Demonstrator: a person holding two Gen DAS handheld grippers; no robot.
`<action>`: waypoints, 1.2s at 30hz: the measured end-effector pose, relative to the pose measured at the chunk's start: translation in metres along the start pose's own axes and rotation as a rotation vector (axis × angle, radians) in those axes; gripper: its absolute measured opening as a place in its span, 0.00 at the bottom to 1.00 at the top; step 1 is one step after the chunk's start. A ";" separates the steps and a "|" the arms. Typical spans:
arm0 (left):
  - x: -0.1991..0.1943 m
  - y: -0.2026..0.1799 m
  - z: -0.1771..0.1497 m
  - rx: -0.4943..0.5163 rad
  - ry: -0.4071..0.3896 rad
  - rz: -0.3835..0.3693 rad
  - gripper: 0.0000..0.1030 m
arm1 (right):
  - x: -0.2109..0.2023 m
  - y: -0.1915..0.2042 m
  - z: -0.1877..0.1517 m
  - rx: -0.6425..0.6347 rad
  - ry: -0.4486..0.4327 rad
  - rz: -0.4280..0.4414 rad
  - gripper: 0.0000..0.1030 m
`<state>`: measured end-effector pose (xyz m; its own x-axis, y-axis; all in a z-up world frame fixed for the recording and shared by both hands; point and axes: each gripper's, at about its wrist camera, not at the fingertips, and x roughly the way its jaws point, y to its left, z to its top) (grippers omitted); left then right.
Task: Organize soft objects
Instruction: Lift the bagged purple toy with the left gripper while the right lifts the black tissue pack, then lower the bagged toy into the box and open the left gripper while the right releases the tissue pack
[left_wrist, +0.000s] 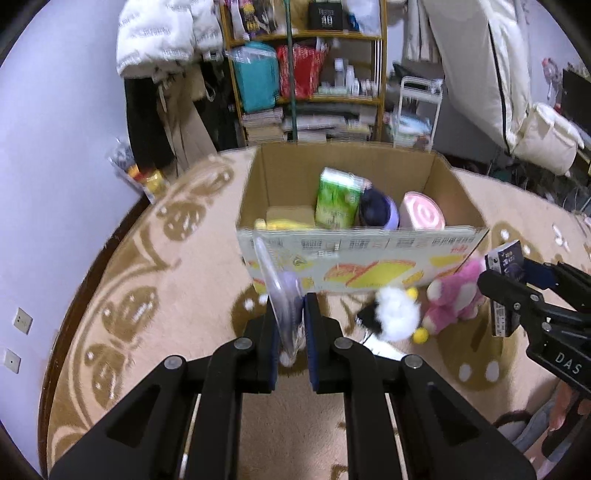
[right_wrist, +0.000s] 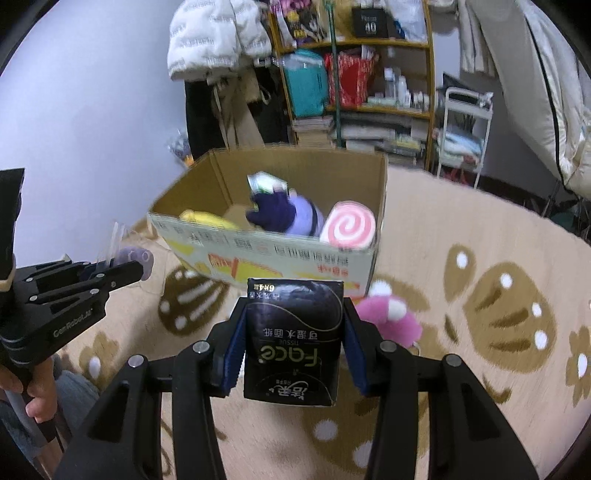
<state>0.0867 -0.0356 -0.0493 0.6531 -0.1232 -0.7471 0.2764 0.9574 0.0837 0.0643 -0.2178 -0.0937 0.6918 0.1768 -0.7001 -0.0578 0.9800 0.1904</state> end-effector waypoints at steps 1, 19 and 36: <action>-0.003 -0.003 0.001 -0.002 -0.018 -0.001 0.11 | -0.004 0.000 0.002 0.000 -0.021 0.002 0.48; -0.049 0.008 0.039 -0.021 -0.328 0.041 0.11 | -0.038 -0.002 0.036 -0.003 -0.270 0.013 0.48; -0.053 0.000 0.099 0.015 -0.416 0.047 0.11 | -0.046 -0.010 0.099 -0.056 -0.368 0.025 0.48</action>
<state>0.1222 -0.0549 0.0557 0.8934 -0.1776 -0.4127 0.2480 0.9609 0.1233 0.1043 -0.2447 0.0045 0.9018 0.1658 -0.3992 -0.1099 0.9811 0.1591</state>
